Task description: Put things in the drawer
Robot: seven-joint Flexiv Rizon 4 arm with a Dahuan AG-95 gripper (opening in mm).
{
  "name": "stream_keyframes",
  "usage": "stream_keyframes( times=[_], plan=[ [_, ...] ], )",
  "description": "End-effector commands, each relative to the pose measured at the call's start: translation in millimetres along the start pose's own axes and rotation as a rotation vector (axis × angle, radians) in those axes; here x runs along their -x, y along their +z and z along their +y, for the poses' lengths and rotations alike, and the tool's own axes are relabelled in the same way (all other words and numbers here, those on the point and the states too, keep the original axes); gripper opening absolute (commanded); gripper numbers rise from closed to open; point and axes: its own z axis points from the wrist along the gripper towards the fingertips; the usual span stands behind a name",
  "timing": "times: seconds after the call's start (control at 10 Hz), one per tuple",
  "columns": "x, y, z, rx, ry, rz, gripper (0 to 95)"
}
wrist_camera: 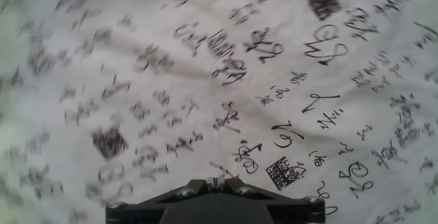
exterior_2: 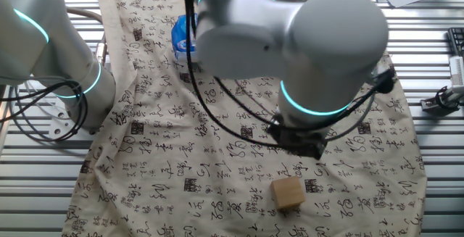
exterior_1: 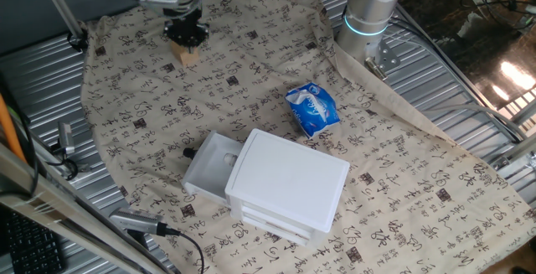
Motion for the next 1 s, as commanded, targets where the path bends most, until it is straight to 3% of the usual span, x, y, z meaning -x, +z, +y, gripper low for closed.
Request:
stream_keyframes(
  times=[0.1, 0.3, 0.7, 1.0],
  plan=[
    [-18.2, 11.1, 0.2, 0.014, -0.24, -0.043, 0.0],
    [-21.1, 18.1, -0.5, 0.039, -0.306, -0.095, 0.0],
    [-22.2, 17.8, -0.3, 0.039, -0.455, -0.054, 0.0],
    [-26.5, 14.7, 0.8, 0.055, -0.546, -0.023, 0.0]
  ],
)
